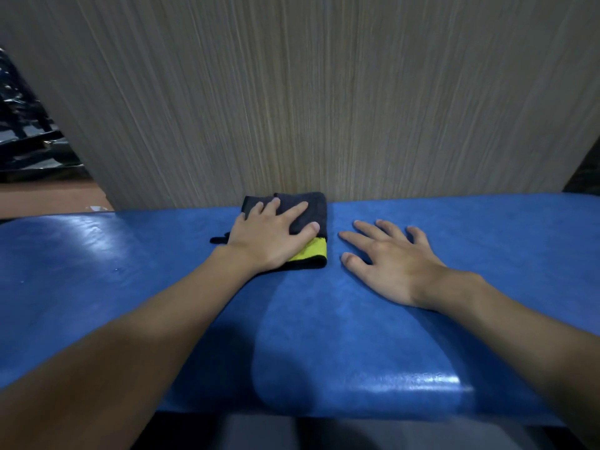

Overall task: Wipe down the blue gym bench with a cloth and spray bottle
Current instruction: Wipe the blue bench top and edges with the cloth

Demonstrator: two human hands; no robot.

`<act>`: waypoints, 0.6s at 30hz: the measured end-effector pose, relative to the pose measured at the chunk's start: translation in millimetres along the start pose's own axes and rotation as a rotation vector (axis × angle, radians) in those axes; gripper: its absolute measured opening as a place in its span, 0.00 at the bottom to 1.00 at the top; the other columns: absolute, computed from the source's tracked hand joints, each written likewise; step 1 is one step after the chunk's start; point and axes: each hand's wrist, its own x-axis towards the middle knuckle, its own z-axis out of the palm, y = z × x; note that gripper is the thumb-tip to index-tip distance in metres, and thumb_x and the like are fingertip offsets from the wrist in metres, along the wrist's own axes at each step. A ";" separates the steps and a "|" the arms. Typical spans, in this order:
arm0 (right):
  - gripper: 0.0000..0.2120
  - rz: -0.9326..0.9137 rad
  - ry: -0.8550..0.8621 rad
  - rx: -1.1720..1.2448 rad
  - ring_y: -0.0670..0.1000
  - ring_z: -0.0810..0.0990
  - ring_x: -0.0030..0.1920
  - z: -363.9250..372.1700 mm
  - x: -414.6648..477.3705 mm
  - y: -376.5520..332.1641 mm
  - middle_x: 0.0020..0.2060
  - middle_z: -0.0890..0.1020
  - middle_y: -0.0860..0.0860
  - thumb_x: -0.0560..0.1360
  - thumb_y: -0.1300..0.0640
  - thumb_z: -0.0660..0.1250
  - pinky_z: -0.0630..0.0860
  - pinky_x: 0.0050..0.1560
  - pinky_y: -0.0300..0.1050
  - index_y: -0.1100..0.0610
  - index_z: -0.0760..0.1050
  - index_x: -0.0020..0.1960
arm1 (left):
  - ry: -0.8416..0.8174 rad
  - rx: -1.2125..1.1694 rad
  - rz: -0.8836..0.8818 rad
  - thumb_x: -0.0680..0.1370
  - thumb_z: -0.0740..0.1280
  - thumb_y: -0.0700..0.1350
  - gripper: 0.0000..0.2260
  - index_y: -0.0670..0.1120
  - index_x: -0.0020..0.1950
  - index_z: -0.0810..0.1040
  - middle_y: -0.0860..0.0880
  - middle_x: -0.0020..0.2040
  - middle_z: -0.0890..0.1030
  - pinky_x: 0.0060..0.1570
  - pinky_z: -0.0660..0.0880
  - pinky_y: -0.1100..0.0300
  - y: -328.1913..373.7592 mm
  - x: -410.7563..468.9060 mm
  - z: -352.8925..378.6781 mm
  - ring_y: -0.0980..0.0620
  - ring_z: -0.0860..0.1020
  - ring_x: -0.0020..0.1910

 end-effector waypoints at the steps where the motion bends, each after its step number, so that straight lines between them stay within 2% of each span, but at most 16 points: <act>1: 0.28 0.001 -0.001 0.003 0.50 0.45 0.80 -0.4 -0.3 -0.4 0.80 0.50 0.42 0.80 0.35 0.44 0.42 0.76 0.62 0.39 0.51 0.79 | -0.001 0.006 0.005 0.76 0.44 0.74 0.33 0.66 0.80 0.51 0.47 0.82 0.54 0.76 0.54 0.40 0.5 -10.0 -0.5 0.43 0.53 0.80; 6: 0.28 0.009 0.000 0.003 0.51 0.46 0.80 -2.4 -0.8 -1.4 0.80 0.51 0.42 0.81 0.35 0.45 0.42 0.76 0.62 0.39 0.52 0.79 | -0.009 0.022 0.013 0.74 0.42 0.74 0.34 0.67 0.79 0.49 0.49 0.83 0.51 0.77 0.52 0.43 9.4 -81.1 -7.9 0.45 0.50 0.81; 11: 0.27 0.017 0.000 0.001 0.52 0.48 0.80 -4.1 -3.8 -4.6 0.80 0.52 0.43 0.81 0.36 0.45 0.43 0.76 0.64 0.39 0.54 0.79 | -0.036 0.040 0.009 0.67 0.33 0.76 0.39 0.69 0.78 0.44 0.51 0.83 0.48 0.78 0.49 0.45 16.0 -143.7 -14.1 0.46 0.47 0.81; 15: 0.26 -0.008 0.060 -0.097 0.53 0.47 0.80 -8.3 -5.2 -9.3 0.80 0.55 0.44 0.81 0.38 0.47 0.39 0.74 0.69 0.41 0.58 0.78 | -0.064 0.023 -0.014 0.69 0.38 0.76 0.37 0.69 0.78 0.43 0.51 0.83 0.47 0.77 0.48 0.42 27.6 -161.9 -24.7 0.46 0.46 0.81; 18: 0.26 -0.012 0.111 -0.023 0.51 0.49 0.80 -11.3 -2.5 -10.3 0.80 0.56 0.45 0.81 0.41 0.51 0.40 0.75 0.68 0.43 0.58 0.78 | -0.079 0.006 -0.017 0.68 0.41 0.78 0.37 0.71 0.77 0.43 0.52 0.83 0.47 0.76 0.47 0.37 31.9 -148.1 -21.9 0.44 0.46 0.81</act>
